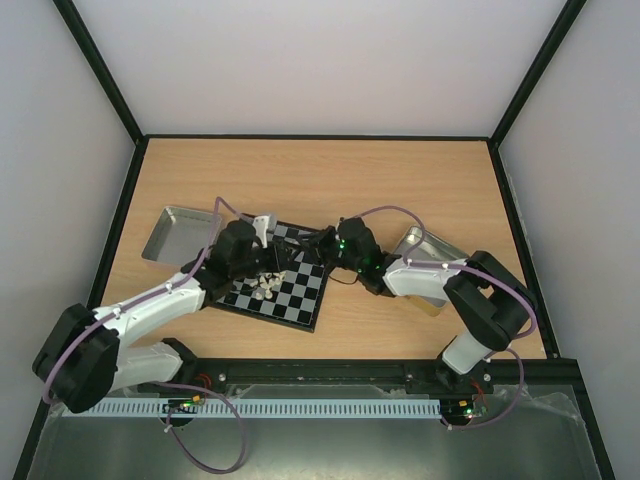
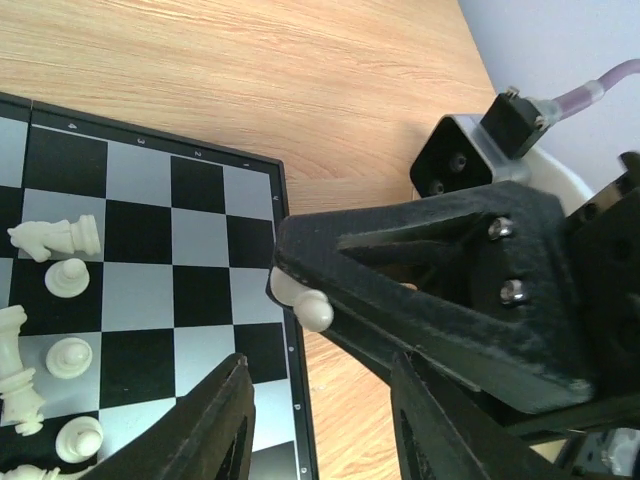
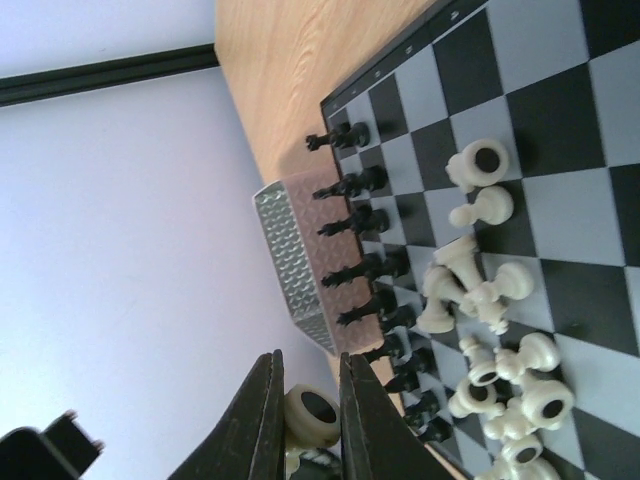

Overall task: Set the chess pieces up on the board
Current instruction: Place the chess piece on the chessboard.

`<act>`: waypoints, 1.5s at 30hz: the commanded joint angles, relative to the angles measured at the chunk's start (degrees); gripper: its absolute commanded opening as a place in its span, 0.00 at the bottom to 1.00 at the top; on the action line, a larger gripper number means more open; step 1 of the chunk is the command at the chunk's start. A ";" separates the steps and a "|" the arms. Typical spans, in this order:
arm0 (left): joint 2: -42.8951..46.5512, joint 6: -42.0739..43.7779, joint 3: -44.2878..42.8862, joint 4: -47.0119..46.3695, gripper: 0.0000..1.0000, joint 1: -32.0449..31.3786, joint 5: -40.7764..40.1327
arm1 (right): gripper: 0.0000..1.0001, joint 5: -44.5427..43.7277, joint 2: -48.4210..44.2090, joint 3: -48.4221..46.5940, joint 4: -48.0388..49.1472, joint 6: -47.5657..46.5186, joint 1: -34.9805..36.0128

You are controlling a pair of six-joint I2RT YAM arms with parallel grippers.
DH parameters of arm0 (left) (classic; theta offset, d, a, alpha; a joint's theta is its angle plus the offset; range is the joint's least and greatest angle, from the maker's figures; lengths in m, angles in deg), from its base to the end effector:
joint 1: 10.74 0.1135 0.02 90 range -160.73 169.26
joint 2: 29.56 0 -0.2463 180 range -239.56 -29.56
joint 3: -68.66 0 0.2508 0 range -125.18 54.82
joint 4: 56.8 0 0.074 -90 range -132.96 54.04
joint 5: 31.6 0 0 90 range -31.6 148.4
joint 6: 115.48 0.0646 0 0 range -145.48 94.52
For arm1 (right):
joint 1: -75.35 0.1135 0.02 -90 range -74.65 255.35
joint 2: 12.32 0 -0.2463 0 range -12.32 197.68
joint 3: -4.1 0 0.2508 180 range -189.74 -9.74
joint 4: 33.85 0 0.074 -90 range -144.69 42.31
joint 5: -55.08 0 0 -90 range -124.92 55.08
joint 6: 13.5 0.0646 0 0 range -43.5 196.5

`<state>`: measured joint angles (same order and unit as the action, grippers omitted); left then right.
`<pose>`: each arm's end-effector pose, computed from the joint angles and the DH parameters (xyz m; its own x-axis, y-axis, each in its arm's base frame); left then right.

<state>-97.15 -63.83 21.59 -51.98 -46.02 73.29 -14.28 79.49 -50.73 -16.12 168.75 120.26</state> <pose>0.2225 -0.1778 0.1949 -0.7380 -0.2124 -0.6405 0.3696 0.6669 -0.6470 0.2354 0.2668 0.1645 -0.8865 0.4366 0.1532 0.2685 0.2158 0.9388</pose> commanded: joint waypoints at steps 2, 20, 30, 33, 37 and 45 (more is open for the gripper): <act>-1.29 -1.82 2.36 -7.61 0.38 -1.02 -2.90 | 0.04 2.89 -1.41 1.84 7.57 5.68 -0.86; 0.73 1.92 4.06 -13.18 0.21 -1.12 -2.01 | 0.04 5.51 -2.07 2.01 5.46 2.97 -0.92; 0.67 2.47 5.01 -14.14 0.09 -1.12 -1.52 | 0.04 6.31 -3.53 2.26 4.68 2.26 -0.89; 0.71 2.72 4.95 -14.15 0.06 -1.15 -1.54 | 0.04 5.99 -4.44 2.11 2.93 1.38 -0.90; 0.79 3.16 4.80 -13.42 0.04 -1.10 -2.20 | 0.08 4.49 -5.68 1.61 0.02 -0.77 -0.93; 1.21 5.11 3.56 -7.62 0.03 -1.19 -3.83 | 0.34 -0.95 -7.94 0.01 -6.11 -5.25 -0.94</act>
<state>-96.96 -60.75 25.68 -62.71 -47.18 71.09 -11.28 73.88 -49.00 -17.69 166.98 119.27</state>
